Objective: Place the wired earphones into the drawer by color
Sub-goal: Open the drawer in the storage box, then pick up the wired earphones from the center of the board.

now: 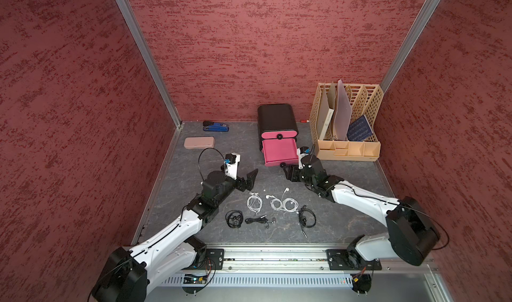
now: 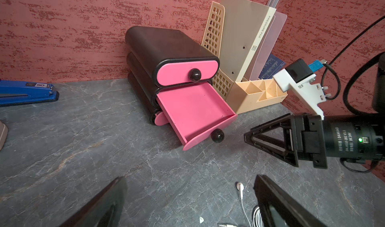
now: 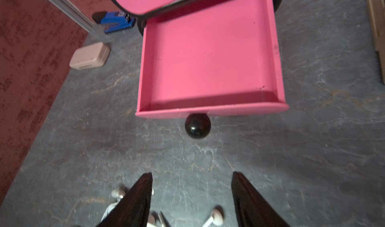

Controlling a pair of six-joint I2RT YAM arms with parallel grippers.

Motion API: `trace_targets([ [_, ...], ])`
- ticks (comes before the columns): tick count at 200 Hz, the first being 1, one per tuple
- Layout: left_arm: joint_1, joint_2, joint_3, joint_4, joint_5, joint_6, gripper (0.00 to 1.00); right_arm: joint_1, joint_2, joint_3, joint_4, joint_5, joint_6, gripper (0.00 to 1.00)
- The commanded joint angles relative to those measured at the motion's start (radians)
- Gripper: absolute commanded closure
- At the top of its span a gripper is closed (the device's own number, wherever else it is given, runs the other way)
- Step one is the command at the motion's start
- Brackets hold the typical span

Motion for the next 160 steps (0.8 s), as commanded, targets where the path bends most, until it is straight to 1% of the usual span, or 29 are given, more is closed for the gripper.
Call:
trace_targets([
  [1, 0.005, -0.005, 0.007, 0.009, 0.008, -0.012, 0.00, 0.003, -0.024, 0.009, -0.153, -0.090, -0.039, 0.35],
  [44, 0.005, -0.003, -0.022, 0.068, 0.010, -0.009, 0.00, 0.008, -0.006, 0.030, -0.326, -0.201, -0.035, 0.37],
  [92, 0.005, 0.009, -0.025, 0.072, 0.013, -0.005, 0.00, 0.039, 0.005, 0.014, -0.469, -0.163, -0.060, 0.39],
  [137, 0.005, 0.021, -0.021, 0.072, 0.018, -0.005, 0.00, 0.063, 0.024, 0.001, -0.487, -0.159, -0.074, 0.41],
  [153, 0.005, 0.019, -0.022, 0.071, 0.012, -0.005, 0.00, 0.073, 0.042, 0.005, -0.490, -0.163, -0.081, 0.44],
  [160, 0.005, 0.019, -0.023, 0.072, 0.011, -0.005, 0.00, 0.076, 0.070, 0.007, -0.490, -0.162, -0.083, 0.47],
])
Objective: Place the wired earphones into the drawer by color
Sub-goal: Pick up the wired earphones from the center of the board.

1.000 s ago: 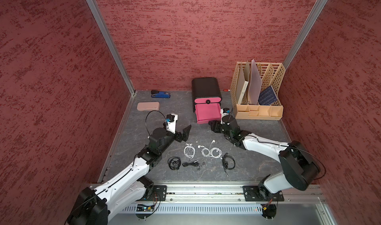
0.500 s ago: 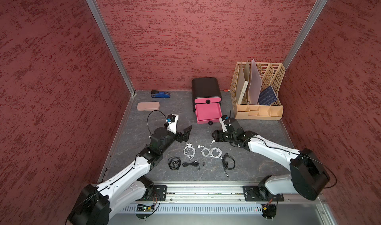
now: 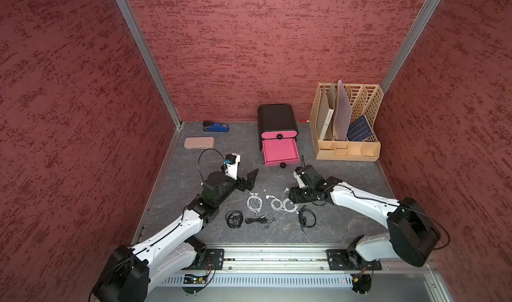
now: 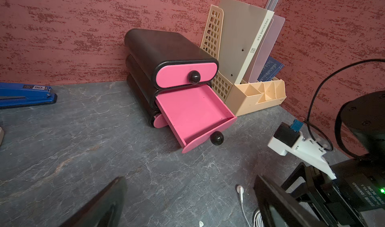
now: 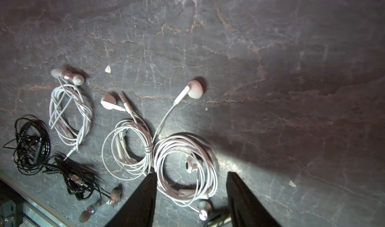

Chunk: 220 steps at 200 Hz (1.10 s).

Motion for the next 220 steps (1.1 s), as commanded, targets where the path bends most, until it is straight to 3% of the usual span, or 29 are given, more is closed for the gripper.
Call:
trace_targets([
  [1, 0.005, 0.001, -0.006, 0.018, 0.006, -0.004, 0.00, 0.019, 0.052, 0.006, -0.031, -0.001, -0.021, 0.48],
  [103, 0.003, -0.004, -0.004, 0.012, 0.024, -0.009, 0.00, 0.041, 0.110, 0.006, -0.082, 0.044, 0.004, 0.58],
  [178, 0.004, -0.010, -0.004, 0.009, 0.020, -0.009, 0.00, 0.044, 0.084, -0.008, -0.070, 0.065, 0.013, 0.83],
  [220, 0.003, -0.012, -0.010, 0.014, 0.006, -0.005, 0.00, 0.044, 0.065, -0.006, -0.058, 0.083, 0.026, 0.91],
])
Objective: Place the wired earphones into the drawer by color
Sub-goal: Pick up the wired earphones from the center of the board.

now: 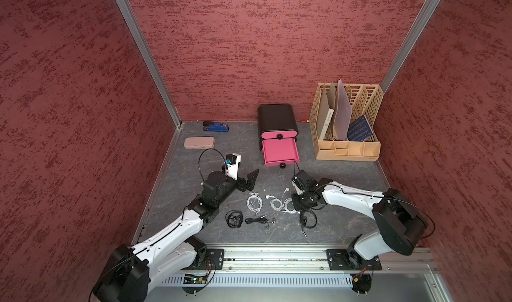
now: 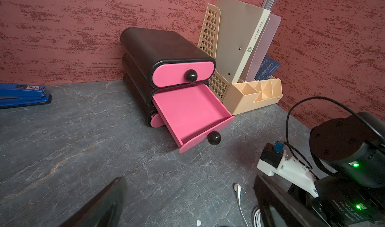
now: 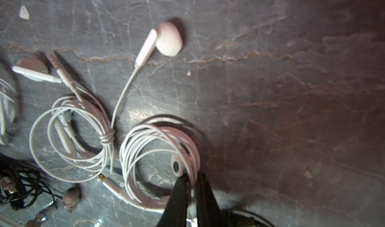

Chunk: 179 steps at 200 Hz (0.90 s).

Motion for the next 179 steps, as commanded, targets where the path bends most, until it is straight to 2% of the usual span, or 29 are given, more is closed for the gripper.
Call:
trace_targets([
  [1, 0.004, -0.011, -0.009, 0.014, -0.013, -0.004, 0.00, 0.008, -0.031, -0.005, 0.004, 0.043, 0.012, 0.91],
  [37, 0.004, -0.005, -0.008, 0.015, -0.012, -0.004, 0.00, 0.008, -0.063, -0.007, 0.001, 0.066, 0.026, 0.94],
  [97, 0.004, -0.011, -0.011, 0.016, -0.012, -0.003, 0.00, 0.008, -0.235, -0.010, -0.011, 0.136, 0.035, 0.95],
  [146, 0.004, -0.030, -0.022, 0.037, 0.030, 0.004, 0.00, 0.008, -0.306, 0.065, -0.057, 0.192, 0.036, 0.94],
  [179, 0.004, -0.069, -0.047, 0.072, 0.051, 0.006, 0.00, 0.008, -0.335, 0.104, -0.023, 0.243, 0.032, 0.94],
])
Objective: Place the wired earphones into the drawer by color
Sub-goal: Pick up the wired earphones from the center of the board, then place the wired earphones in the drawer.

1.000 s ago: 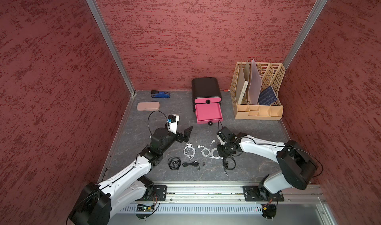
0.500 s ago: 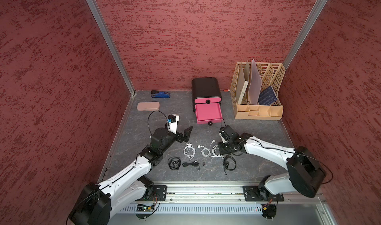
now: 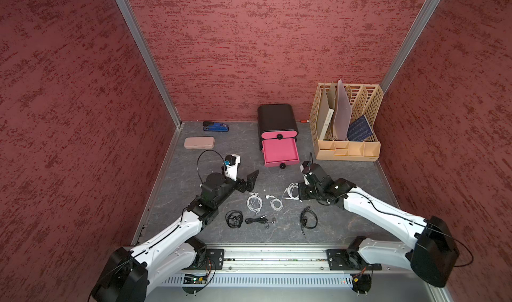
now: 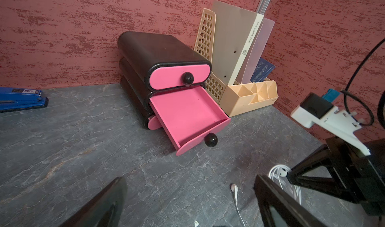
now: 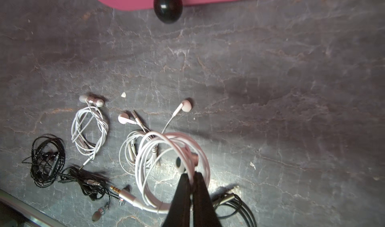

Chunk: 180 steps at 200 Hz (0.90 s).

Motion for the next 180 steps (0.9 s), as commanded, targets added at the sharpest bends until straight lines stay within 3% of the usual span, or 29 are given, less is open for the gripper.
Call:
trace_targets([
  [1, 0.005, -0.035, -0.024, 0.054, 0.028, 0.005, 0.00, 0.007, -0.032, 0.054, 0.016, 0.080, 0.001, 0.94],
  [42, 0.005, -0.046, -0.040, 0.078, 0.030, 0.011, 0.00, 0.007, -0.004, 0.131, 0.078, 0.150, -0.015, 0.94],
  [106, 0.004, -0.040, -0.042, 0.092, 0.053, 0.018, 0.00, -0.016, 0.158, 0.289, 0.168, 0.243, -0.104, 0.94],
  [180, 0.005, -0.045, -0.040, 0.083, 0.051, 0.016, 0.00, -0.097, 0.336, 0.376, 0.282, 0.209, -0.151, 0.95],
])
